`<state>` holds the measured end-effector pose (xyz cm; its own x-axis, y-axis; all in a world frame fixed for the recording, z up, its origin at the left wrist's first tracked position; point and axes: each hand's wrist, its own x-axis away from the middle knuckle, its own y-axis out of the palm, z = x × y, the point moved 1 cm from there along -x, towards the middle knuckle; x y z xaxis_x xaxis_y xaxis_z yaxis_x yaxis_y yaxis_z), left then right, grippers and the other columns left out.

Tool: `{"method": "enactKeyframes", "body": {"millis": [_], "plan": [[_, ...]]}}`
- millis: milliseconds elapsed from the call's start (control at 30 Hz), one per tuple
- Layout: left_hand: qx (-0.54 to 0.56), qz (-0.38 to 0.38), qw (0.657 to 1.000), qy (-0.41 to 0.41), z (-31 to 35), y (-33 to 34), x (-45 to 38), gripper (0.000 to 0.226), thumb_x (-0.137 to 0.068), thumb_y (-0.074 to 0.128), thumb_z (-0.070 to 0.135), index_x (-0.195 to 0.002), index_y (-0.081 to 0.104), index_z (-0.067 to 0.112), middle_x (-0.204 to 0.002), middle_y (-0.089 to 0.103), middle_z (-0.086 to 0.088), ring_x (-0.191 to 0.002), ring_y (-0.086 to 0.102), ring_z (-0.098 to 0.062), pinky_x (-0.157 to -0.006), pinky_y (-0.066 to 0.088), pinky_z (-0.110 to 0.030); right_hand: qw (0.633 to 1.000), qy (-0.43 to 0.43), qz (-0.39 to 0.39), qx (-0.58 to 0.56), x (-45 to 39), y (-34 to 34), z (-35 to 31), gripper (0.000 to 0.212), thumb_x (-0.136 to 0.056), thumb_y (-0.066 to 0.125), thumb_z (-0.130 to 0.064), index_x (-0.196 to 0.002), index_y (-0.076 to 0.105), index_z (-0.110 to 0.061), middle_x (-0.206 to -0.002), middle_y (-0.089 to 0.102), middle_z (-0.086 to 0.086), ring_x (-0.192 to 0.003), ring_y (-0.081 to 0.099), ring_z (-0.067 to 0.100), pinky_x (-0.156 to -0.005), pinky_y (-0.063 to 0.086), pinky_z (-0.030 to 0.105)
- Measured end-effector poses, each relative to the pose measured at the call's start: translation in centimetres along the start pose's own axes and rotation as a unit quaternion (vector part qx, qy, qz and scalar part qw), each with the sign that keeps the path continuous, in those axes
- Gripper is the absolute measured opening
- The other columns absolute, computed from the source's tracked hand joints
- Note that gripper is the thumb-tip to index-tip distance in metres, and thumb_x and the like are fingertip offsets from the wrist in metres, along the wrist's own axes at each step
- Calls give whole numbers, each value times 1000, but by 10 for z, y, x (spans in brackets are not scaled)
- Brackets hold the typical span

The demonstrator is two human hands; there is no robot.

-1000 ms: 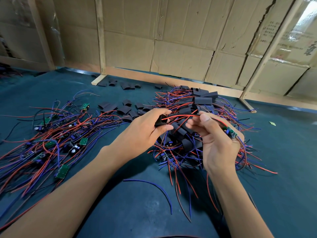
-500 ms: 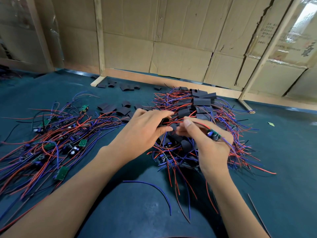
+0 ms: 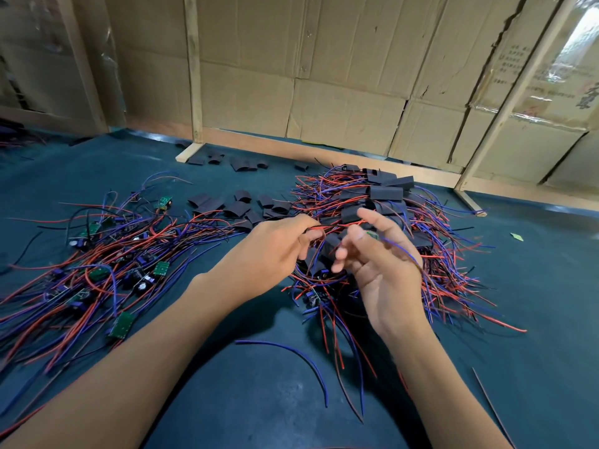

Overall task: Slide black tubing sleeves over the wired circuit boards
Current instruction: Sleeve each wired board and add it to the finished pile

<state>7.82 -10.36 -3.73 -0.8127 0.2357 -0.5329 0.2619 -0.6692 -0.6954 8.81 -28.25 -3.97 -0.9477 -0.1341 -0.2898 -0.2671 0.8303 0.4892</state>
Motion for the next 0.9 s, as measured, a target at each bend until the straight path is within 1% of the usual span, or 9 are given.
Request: {"method": "enactKeyframes", "body": {"millis": [133, 233, 333, 433, 500, 567, 667, 767, 900], "plan": [[19, 6, 1000, 3, -10, 1, 3, 30, -106, 44, 35, -91, 63, 17, -71, 62, 11, -54, 50, -11, -53, 33, -18, 999, -1, 13, -50, 1, 0, -5, 19, -77, 76, -18, -92, 70, -8, -87, 72, 26, -76, 74, 35, -61, 60, 35], [35, 20, 999, 12, -11, 3, 1, 21, -104, 51, 31, -113, 66, 18, -80, 66, 17, -64, 56, -1, -59, 36, -11, 998, -24, 48, 15, 1, -1, -5, 15, -84, 75, -22, -82, 69, -8, -89, 72, 30, -74, 74, 38, -56, 59, 36], [50, 15, 999, -8, -12, 4, 1, 37, -97, 60, 37, -132, 61, 24, -92, 68, 20, -78, 58, 10, -70, 40, -7, 990, -54, 65, 113, 1, -2, -3, 14, -84, 77, -23, -82, 74, -10, -81, 74, 19, -69, 73, 33, -51, 56, 34], [142, 7, 988, -62, -5, 8, 1, 39, -92, 66, 42, -128, 62, 29, -83, 72, 14, -76, 66, -3, -70, 47, -14, 976, -66, 30, 204, 4, 2, 1, 15, -89, 75, -21, -77, 77, -13, -67, 69, 7, -56, 63, 21, -43, 48, 27], [316, -23, 944, -95, -2, 6, -4, 35, -92, 64, 39, -118, 67, 17, -81, 75, 1, -68, 67, -13, -65, 48, -19, 977, -55, 10, 204, 5, 5, 3, 23, -92, 72, -23, -72, 74, -13, -58, 63, 5, -43, 52, 18, -37, 40, 23], [482, -98, 860, -140, -3, 1, -6, 39, -93, 63, 40, -112, 69, 7, -91, 75, -14, -59, 60, -18, -57, 44, -22, 983, -42, 13, 178, 5, 6, 2, 33, -92, 72, -27, -64, 68, -12, -53, 58, 6, -37, 46, 18, -36, 35, 21], [598, -205, 750, -194, -4, -4, -3, 43, -94, 64, 44, -110, 69, 4, -103, 70, -29, -54, 51, -16, -54, 41, -24, 990, -11, 34, 139, 4, 5, 0, 37, -87, 75, -33, -58, 63, -13, -54, 56, 6, -36, 45, 18, -36, 33, 21], [627, -244, 712, -200, -2, 0, -1, 38, -97, 59, 45, -95, 72, 9, -104, 70, -29, -54, 53, -15, -52, 41, -23, 991, 12, 34, 129, 4, 5, 0, 35, -82, 76, -35, -56, 63, -15, -54, 56, 4, -37, 45, 17, -36, 31, 20], [642, -242, 694, -218, 0, 4, 1, 53, -99, 57, 41, -132, 53, -1, -107, 70, -28, -60, 58, -16, -56, 43, -23, 989, 27, 27, 140, 4, 4, 1, 36, -83, 77, -32, -55, 60, -16, -52, 50, 3, -35, 40, 15, -36, 29, 18]]}}
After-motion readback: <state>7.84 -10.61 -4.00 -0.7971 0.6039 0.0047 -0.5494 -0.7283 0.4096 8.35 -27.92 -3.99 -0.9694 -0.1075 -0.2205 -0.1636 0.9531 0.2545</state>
